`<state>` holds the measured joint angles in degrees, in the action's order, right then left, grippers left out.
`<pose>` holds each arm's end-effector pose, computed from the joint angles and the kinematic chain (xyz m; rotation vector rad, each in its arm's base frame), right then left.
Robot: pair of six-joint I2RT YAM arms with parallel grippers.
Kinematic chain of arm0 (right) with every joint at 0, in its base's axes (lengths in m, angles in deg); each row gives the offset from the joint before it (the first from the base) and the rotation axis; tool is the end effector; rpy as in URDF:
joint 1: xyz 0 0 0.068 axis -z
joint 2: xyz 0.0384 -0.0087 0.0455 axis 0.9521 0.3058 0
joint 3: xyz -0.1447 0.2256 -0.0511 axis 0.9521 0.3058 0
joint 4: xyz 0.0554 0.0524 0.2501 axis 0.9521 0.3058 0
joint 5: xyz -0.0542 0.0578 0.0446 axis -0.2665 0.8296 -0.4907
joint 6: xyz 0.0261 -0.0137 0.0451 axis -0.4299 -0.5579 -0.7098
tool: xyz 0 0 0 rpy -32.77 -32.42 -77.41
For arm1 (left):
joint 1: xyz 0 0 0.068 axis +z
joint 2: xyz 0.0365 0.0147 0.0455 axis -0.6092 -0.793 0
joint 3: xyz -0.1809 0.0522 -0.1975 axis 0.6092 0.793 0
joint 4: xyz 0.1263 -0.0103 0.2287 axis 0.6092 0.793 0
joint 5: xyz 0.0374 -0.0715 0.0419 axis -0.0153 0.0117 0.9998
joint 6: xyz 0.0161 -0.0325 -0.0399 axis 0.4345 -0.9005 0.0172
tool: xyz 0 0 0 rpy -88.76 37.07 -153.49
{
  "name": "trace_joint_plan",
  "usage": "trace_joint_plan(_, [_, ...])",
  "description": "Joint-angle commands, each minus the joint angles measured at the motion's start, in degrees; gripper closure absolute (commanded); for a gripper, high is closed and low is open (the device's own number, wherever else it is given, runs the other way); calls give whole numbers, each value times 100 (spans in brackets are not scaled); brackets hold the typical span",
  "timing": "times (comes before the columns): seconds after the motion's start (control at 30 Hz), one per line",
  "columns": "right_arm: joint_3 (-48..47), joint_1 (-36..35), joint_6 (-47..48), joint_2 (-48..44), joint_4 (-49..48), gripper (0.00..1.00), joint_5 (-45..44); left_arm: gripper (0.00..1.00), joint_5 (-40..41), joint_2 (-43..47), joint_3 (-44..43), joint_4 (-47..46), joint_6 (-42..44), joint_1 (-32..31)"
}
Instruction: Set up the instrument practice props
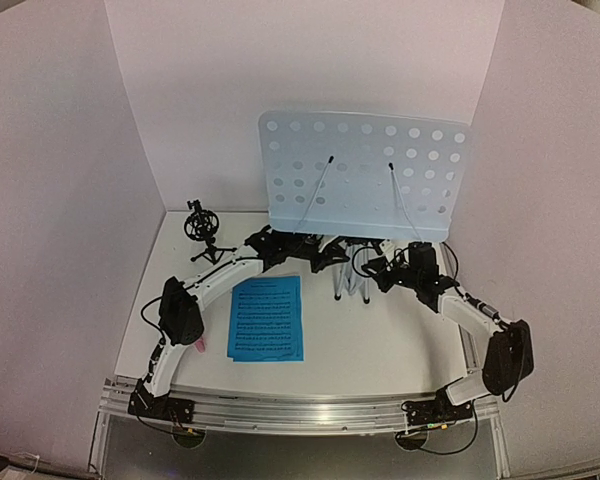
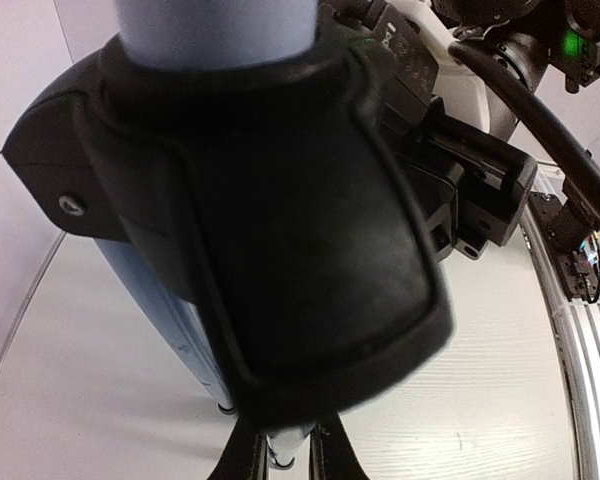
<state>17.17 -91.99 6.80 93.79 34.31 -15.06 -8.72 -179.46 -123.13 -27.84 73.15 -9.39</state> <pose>0.3045 0.1228 0.2698 -0.7707 1.8673 0.4434 0.3497 -0.4043 0.3034 1.4518 1.4868 -0.9250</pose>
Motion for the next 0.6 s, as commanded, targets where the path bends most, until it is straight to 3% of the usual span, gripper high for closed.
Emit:
trace_joint_plan(0.0, [-244, 521, -517, -143, 984, 100, -504, 100, -57, 298, -497, 1365, -616, 279])
trace_joint_plan(0.57, [83, 655, -257, -601, 1416, 100, -833, 100, 346, 440, -457, 2167, 144, 254])
